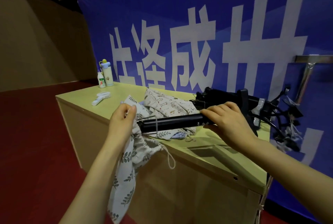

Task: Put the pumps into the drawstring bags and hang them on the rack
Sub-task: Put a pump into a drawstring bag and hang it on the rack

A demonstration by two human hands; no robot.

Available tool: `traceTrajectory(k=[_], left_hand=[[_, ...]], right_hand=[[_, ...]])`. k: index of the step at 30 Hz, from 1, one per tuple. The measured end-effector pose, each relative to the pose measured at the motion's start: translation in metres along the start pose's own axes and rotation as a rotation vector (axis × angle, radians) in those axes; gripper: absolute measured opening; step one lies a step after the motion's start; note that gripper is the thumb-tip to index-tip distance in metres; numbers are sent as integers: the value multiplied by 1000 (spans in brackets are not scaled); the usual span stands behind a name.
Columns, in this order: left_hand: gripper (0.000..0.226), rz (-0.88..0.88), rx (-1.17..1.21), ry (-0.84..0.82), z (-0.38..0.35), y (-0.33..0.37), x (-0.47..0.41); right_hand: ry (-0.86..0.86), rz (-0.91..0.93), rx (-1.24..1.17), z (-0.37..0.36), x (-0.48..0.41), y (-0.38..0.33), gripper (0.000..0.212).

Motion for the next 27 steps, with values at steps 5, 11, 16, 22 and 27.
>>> traceTrajectory(k=[5,11,16,22,27], left_hand=[[28,81,-119,118,6,-15,3],[26,217,-219,236,18,-26,5],[25,63,-299,55,-13,-7,9],[27,-112,-416,-77,-38,13,23],[34,-180,-318,-240,-81,33,42]], right_hand=[[65,-5,27,11,4,-3,37],[111,-13,15,19,18,6,41],[53,10,34,17,14,-1,39],[-22,29,94,15,3,-12,37],[95,164,116,28,-5,-43,20]])
Point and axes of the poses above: each hand's wrist, its own x-axis away from the middle knuckle, its own z-axis out of the back of the hand, y = z × x, the point moved 7 cm from there along -x, towards the middle knuckle, and after that the axes turned 7 degrees about -y, right-handed, at the moved point
